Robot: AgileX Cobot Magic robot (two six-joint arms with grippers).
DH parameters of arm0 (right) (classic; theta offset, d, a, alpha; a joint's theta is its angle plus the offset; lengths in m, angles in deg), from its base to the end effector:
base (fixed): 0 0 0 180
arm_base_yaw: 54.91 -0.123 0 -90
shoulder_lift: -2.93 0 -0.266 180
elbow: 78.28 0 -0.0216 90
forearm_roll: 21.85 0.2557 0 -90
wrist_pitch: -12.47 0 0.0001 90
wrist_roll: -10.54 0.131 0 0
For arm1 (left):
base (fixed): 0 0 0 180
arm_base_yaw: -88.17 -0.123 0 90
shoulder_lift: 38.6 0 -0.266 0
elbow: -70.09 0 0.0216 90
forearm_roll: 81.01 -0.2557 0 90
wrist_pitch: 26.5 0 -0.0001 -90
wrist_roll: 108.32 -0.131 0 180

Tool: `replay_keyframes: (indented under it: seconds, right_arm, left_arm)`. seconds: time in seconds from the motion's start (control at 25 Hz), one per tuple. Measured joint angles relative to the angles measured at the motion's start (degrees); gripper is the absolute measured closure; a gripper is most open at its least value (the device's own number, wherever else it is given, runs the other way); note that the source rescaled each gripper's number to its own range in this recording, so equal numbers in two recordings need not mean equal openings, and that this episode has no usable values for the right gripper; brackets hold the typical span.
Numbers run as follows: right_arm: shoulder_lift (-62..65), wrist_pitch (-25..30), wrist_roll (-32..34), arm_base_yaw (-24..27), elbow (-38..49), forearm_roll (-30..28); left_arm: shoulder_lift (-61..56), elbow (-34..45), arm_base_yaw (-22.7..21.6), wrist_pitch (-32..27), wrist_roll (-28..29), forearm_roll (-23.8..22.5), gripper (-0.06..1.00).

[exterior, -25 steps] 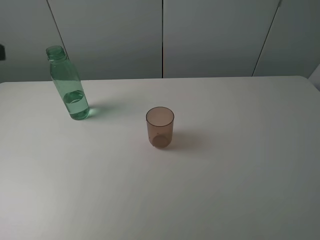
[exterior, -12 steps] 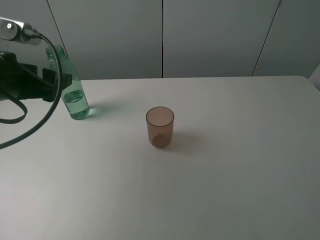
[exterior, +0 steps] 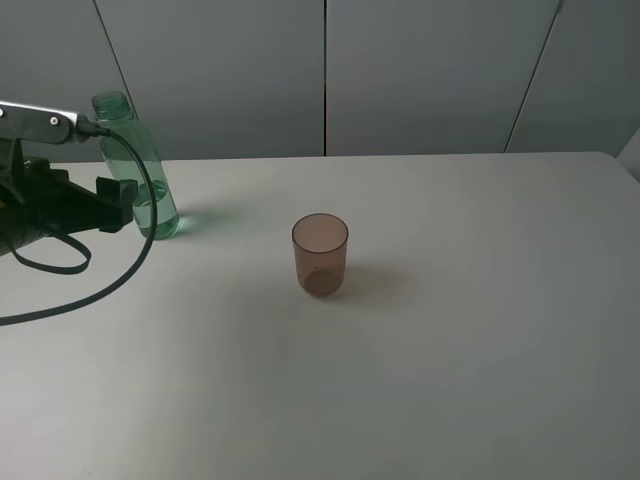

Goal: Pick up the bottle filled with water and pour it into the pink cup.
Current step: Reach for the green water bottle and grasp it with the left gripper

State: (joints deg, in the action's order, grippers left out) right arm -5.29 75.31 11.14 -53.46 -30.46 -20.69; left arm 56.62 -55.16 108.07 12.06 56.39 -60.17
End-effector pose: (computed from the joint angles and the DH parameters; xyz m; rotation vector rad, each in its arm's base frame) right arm 0.0514 0.0011 0.2584 0.0357 2.0744 0.0153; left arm 0.2808 -0.0708 0.1267 0.1741 1.9588 -0.0209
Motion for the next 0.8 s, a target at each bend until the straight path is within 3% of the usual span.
replay_keyframes:
  seconds: [0.8]
  right_arm:
    - [0.0, 0.0, 0.0, 0.0, 0.0, 0.0]
  left_arm:
    - [17.39, -2.64, 0.0, 14.51, -1.14, 1.61, -0.06]
